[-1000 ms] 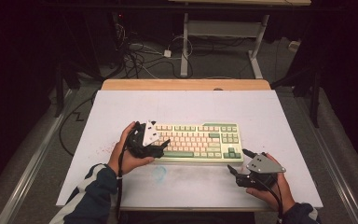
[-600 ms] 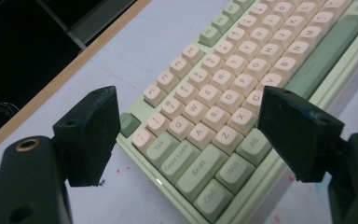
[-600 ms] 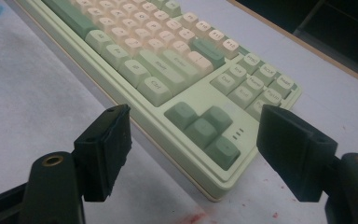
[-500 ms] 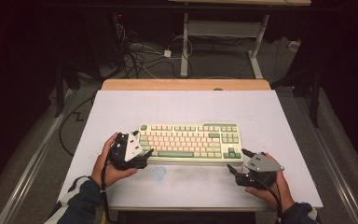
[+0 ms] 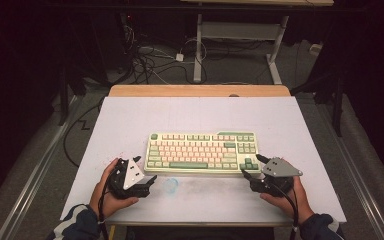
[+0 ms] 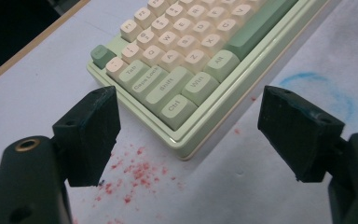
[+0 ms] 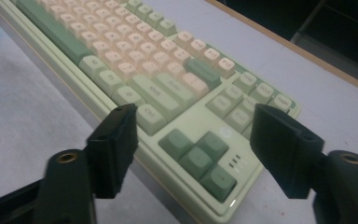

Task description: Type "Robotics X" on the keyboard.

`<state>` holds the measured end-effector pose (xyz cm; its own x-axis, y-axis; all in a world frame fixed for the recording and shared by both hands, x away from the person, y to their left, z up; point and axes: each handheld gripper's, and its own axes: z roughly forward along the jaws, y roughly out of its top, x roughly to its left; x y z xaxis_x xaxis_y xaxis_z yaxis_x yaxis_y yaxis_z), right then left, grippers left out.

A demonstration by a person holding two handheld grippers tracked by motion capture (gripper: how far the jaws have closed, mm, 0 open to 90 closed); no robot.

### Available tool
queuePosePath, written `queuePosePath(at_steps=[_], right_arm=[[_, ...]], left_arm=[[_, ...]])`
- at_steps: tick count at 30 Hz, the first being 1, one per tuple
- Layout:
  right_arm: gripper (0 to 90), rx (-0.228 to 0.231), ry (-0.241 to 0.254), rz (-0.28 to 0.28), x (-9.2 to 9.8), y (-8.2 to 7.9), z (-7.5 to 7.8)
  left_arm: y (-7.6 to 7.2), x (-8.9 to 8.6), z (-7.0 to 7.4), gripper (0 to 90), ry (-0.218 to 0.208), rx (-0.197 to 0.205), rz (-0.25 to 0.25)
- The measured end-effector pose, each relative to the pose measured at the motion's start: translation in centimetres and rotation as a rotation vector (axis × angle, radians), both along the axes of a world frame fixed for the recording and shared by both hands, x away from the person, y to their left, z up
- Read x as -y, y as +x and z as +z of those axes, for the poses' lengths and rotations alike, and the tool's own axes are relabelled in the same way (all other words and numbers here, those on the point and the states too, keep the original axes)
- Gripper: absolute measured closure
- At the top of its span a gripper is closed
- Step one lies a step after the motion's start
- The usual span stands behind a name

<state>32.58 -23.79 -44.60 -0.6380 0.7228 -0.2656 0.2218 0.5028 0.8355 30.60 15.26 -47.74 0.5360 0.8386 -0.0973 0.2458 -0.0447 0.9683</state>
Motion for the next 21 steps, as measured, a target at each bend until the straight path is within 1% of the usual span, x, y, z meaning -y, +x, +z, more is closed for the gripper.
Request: queuePosePath(at_steps=[2, 4, 5, 6, 9, 10, 12, 15, 19, 20, 21], right_arm=[[48.8, -0.009, 0.011, 0.002, -0.2, 0.3, 0.3], [60.4, -0.024, 0.018, 0.02, -0.4, 0.7, 0.5], [66.1, -0.022, 0.024, 0.021, -0.6, 0.8, 0.6], [71.0, -0.033, 0.027, 0.029, -0.7, 1.0, 0.8], [83.1, -0.047, 0.043, 0.049, -1.1, 1.7, 1.1], [85.3, -0.052, 0.044, 0.055, -1.3, 2.0, 1.2], [89.8, -0.058, 0.031, 0.053, -1.9, 2.7, 1.5], [90.0, -0.061, 0.009, 0.07, -3.2, 3.6, 1.5], [90.0, -0.091, -0.039, 0.095, -5.4, 4.7, 1.0], [90.0, -0.094, -0.047, 0.106, -5.9, 4.9, 0.9], [90.0, -0.094, -0.056, 0.118, -6.4, 5.1, 0.9]], left_arm=[[0.0, 0.0, 0.0, 19.5, -0.006, -0.006, -0.006], [0.1, 0.1, -0.1, 19.5, 0.007, -0.012, -0.005], [0.1, 0.1, -0.2, 19.5, 0.012, -0.017, -0.007], [0.2, 0.1, -0.3, 19.5, 0.013, -0.02, -0.007], [0.5, 0.1, -0.3, 19.4, 0.017, -0.022, -0.003], [0.7, 0.2, -0.3, 19.5, 0.012, -0.024, 0.0], [0.8, 0.2, -0.3, 19.5, 0.016, -0.024, 0.001], [0.9, 0.3, -0.4, 19.4, 0.023, -0.024, 0.0], [0.6, 0.4, -0.4, 19.5, 0.029, -0.019, -0.008], [0.6, 0.4, -0.5, 19.4, 0.031, -0.019, -0.009], [0.6, 0.3, -0.5, 19.5, 0.041, -0.019, -0.01]])
